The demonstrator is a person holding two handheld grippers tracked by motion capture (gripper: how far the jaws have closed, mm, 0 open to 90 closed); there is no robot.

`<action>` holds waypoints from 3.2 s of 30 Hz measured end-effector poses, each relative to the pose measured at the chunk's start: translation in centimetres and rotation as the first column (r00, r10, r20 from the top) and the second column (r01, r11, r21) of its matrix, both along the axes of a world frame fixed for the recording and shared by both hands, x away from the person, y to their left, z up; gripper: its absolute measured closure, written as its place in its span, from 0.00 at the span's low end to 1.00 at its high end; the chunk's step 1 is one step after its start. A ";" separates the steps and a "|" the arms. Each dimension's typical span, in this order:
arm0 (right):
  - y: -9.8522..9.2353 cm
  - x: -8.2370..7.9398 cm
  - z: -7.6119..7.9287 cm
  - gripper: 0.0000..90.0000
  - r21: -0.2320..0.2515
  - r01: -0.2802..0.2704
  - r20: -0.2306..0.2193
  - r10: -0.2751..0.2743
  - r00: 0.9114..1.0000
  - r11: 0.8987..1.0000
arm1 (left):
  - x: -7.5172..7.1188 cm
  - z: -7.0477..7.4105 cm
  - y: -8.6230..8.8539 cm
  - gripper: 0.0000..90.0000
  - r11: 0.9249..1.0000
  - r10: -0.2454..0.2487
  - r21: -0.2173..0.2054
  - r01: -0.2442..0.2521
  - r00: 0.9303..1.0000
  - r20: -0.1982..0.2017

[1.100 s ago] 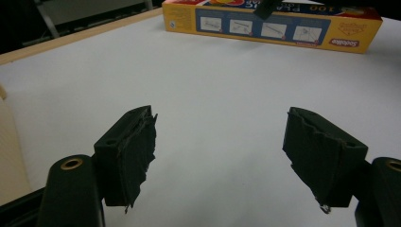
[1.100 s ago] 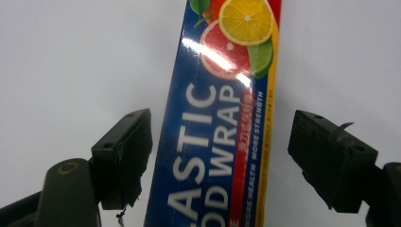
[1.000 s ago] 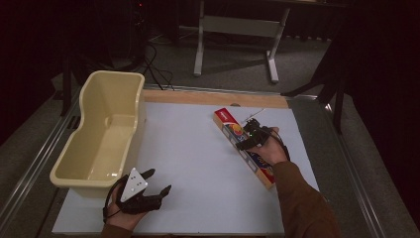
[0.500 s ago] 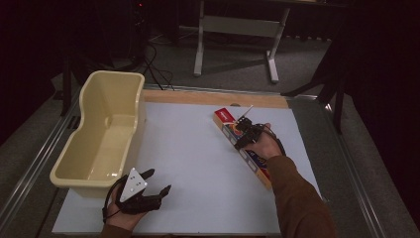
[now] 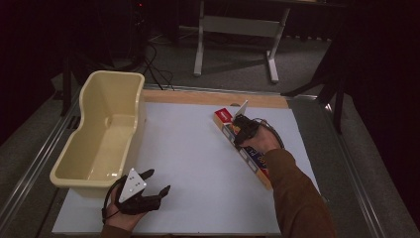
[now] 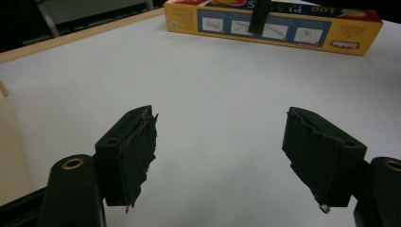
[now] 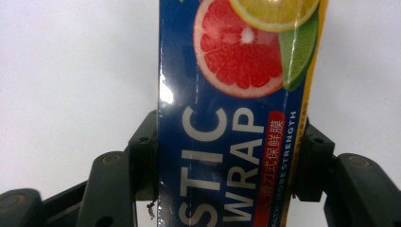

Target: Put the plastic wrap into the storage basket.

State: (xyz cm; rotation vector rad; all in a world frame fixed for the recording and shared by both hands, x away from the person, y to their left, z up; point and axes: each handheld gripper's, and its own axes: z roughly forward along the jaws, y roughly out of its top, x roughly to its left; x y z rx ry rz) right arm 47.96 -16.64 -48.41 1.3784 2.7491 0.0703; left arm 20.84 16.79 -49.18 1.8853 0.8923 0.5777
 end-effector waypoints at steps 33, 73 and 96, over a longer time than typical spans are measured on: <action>-0.2 -2.3 4.9 0.47 0.624 0.259 -0.256 -0.120 0.959 0.738 | 0.0 0.0 -0.1 0.29 1.000 0.002 0.005 -0.002 1.000 0.005; 7.8 -3.2 12.2 0.46 0.818 0.241 -0.226 -0.094 0.970 0.523 | 0.0 -0.1 -0.2 0.30 1.000 0.012 0.014 -0.012 1.000 0.019; 15.1 -2.5 12.9 0.46 0.853 0.262 -0.252 -0.082 0.964 0.452 | 0.0 -0.2 -0.2 0.29 0.999 0.017 0.034 -0.018 0.999 0.032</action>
